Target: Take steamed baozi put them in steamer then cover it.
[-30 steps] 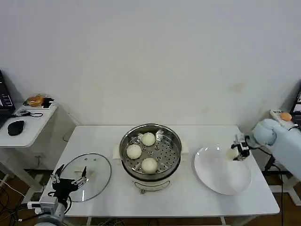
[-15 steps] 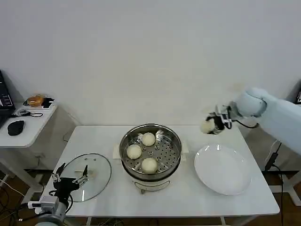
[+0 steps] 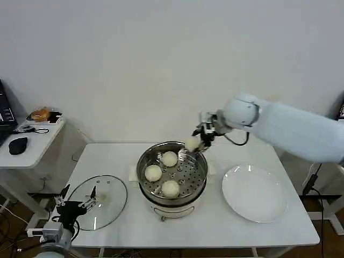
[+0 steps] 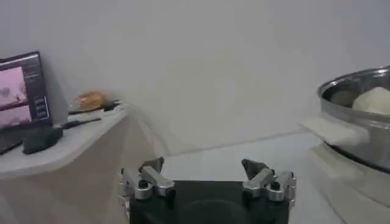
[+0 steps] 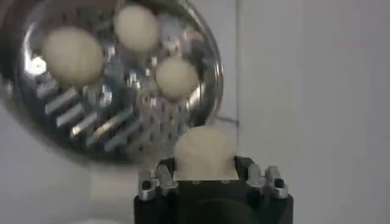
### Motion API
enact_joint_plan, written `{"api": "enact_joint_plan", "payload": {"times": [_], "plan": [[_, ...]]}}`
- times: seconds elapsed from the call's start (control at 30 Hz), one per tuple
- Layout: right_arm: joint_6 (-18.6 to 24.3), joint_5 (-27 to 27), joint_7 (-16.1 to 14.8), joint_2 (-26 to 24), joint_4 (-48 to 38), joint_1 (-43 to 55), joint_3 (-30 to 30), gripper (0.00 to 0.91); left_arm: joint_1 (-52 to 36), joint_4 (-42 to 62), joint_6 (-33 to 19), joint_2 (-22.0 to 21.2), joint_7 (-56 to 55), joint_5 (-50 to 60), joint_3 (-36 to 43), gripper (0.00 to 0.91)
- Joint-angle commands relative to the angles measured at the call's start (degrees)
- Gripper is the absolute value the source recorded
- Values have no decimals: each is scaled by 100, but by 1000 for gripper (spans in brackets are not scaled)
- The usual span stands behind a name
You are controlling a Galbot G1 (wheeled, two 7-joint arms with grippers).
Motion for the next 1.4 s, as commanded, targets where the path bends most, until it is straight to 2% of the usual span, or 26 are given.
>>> {"api": "enact_joint_plan", "payload": {"times": [0.03, 0.27, 0.87, 0.9, 0.93, 0.97, 1.4], "plan": [[-730, 859, 464, 588, 52, -223, -245, 665, -12, 22, -1, 0, 2, 0, -13, 907], [-845, 514, 420, 454, -74, -498, -293, 665, -64, 95, -2, -18, 2, 3, 60, 907], [-919, 369, 442, 403, -108, -682, -290, 665, -100, 157, -11, 6, 9, -9, 83, 907], [-918, 358, 446, 396, -114, -685, -294, 675, -100, 156, -12, 4, 8, -8, 83, 907], [-917, 363, 454, 389, -115, -686, -294, 766, -100, 154, -12, 2, 9, -9, 78, 907], [-918, 368, 459, 382, -112, -691, -295, 907, -100, 152, -13, 0, 7, -10, 78, 907], [-876, 447, 522, 33, 265, -623, 70, 907, -79, 107, -7, -5, 1, -5, 69, 907]]}}
